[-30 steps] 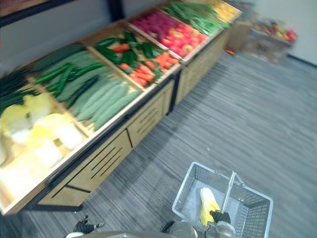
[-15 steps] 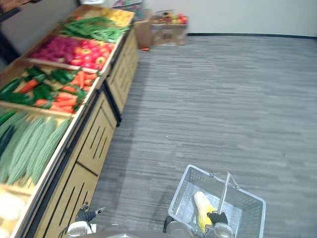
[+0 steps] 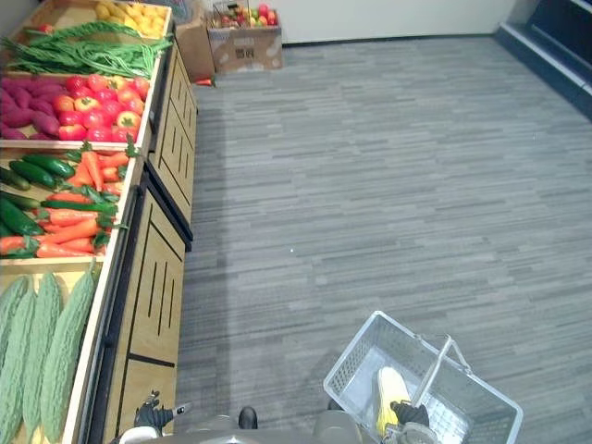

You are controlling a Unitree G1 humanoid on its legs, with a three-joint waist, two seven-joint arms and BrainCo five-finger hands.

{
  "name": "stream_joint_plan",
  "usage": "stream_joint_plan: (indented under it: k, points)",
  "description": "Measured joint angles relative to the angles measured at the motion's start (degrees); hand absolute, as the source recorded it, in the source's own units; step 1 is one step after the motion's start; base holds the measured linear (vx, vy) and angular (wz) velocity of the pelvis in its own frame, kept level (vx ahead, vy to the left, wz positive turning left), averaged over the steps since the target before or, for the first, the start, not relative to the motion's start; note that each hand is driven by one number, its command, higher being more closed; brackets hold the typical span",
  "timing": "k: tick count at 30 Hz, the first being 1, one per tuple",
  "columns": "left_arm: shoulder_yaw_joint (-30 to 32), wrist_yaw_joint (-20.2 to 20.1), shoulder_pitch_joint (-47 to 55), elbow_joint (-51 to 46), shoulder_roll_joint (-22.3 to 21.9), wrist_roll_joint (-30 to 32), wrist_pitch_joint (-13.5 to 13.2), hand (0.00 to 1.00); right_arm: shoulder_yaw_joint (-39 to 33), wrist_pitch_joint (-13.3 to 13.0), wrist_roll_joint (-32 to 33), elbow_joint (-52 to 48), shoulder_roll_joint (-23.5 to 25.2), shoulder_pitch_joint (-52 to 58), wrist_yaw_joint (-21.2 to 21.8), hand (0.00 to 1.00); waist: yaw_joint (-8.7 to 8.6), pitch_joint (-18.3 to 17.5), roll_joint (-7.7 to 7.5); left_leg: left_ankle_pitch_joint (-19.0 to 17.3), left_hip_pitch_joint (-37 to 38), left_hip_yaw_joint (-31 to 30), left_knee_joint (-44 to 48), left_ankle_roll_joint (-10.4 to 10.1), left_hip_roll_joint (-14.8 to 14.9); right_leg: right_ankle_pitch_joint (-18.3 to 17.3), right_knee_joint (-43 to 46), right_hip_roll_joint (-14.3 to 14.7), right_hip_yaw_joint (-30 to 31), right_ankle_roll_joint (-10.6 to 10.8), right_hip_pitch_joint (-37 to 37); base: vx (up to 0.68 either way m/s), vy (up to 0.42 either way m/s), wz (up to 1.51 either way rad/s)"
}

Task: Pick vegetable in the basket

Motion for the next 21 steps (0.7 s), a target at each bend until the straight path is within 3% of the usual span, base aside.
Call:
stream_joint_plan:
  k: [2,4,6,8,10,11,13,15,16,18,21]
  points:
    - [-0.9,-0.1,0.1,-0.1,1.7,0.0,0.0,0.0,0.0,-0.1,0.1,-2.3,1.8,0.1,-0.5,1.0,-0.46,0.8,-2.27,-3.3,2.2,0.2,2.2,1.0,-0.8,2.1,17.6,-1.0,-0.5,-2.3,-6.7,0.15,0.087,-0.01]
    - [-0.8,-0.1,0.3,-0.3,1.9,0.0,0.3,0.0,0.0,-0.2,0.1,-3.5,2.4,0.3,-0.6,1.0,-0.42,1.2,-2.44,-4.9,4.7,0.3,2.5,1.7,-0.3,5.9,26.1,-1.6,-1.3,-2.0,-10.3,0.17,0.04,-0.09]
    - [-0.7,-0.1,0.4,-0.4,1.8,0.0,0.8,0.0,0.0,-0.5,0.1,-3.7,2.7,0.4,-0.6,1.0,-0.35,1.2,-2.67,-5.1,7.3,0.1,1.1,1.9,0.4,2.0,28.1,-2.2,-5.5,-2.9,-11.8,0.21,0.0,0.01]
    - [-0.1,-0.1,-0.1,-0.5,1.3,0.0,0.8,0.0,0.0,-0.6,0.1,-3.8,2.7,0.0,-0.6,1.0,-0.57,1.3,-2.13,-5.2,8.3,-0.3,-0.3,1.7,1.8,-0.4,23.3,-2.0,-10.5,-3.6,-13.5,0.32,-0.062,0.15]
    - [1.0,-0.1,-1.2,-0.6,0.8,0.0,0.9,0.0,0.0,-0.6,0.1,-3.8,2.5,-0.7,-0.6,1.0,-0.51,1.8,-1.27,-5.7,8.8,-0.7,-1.3,0.7,3.8,0.0,10.4,-0.5,-13.1,-3.2,-14.5,0.36,-0.145,0.22]
    - [1.3,0.0,-1.8,-0.5,0.4,0.0,0.9,0.0,-0.4,-0.5,0.1,-3.8,2.4,-1.1,-0.6,1.0,-0.49,2.3,-0.65,-6.2,9.9,-1.2,-1.9,-0.1,5.2,1.8,-0.3,0.3,-12.6,-1.5,-14.5,0.33,-0.182,0.21]
    - [2.2,0.0,-2.4,-0.6,-0.1,0.0,0.8,0.0,-1.6,-0.3,0.1,-3.7,2.6,-1.0,-0.6,1.0,-0.62,2.4,-0.62,-7.0,11.2,-2.1,-1.9,-1.6,6.3,5.3,-9.5,0.2,-11.6,-1.8,-13.6,0.49,-0.304,0.43]
    - [3.4,0.0,-2.4,-0.5,-0.5,0.0,0.8,0.0,-2.6,0.1,0.2,-3.5,2.5,-0.6,-0.7,1.0,-0.67,2.4,-0.72,-7.3,13.6,-2.9,-1.3,-2.4,8.0,10.6,-7.0,0.1,-11.4,-2.6,-13.0,0.47,-0.324,0.46]
    - [3.8,0.0,-2.6,-0.6,-1.6,0.0,0.7,0.0,-3.7,0.1,0.5,-3.4,2.1,-0.8,-0.6,1.0,-0.78,2.3,0.73,-5.7,13.4,-3.9,0.7,-4.6,9.8,6.8,-1.7,0.7,-12.5,-3.8,-14.0,0.38,-0.267,0.24]
    - [4.0,0.1,-2.5,-0.8,-2.5,0.0,0.7,0.0,-4.4,0.0,0.4,-3.4,1.9,-1.3,-0.6,1.0,-0.6,1.7,1.69,-2.3,11.4,-5.9,5.1,-6.0,11.0,2.2,2.9,1.3,-14.2,-5.5,-14.9,0.52,-0.358,0.15]
    - [4.3,0.0,-2.5,-1.1,-2.5,-0.2,0.7,0.0,-4.4,0.1,-0.1,-2.9,1.7,-1.1,-0.5,1.0,-0.69,1.5,2.01,7.5,4.7,-10.2,18.1,-7.4,12.4,-1.4,1.6,2.3,-17.7,-7.6,-10.4,0.59,-0.364,0.38]
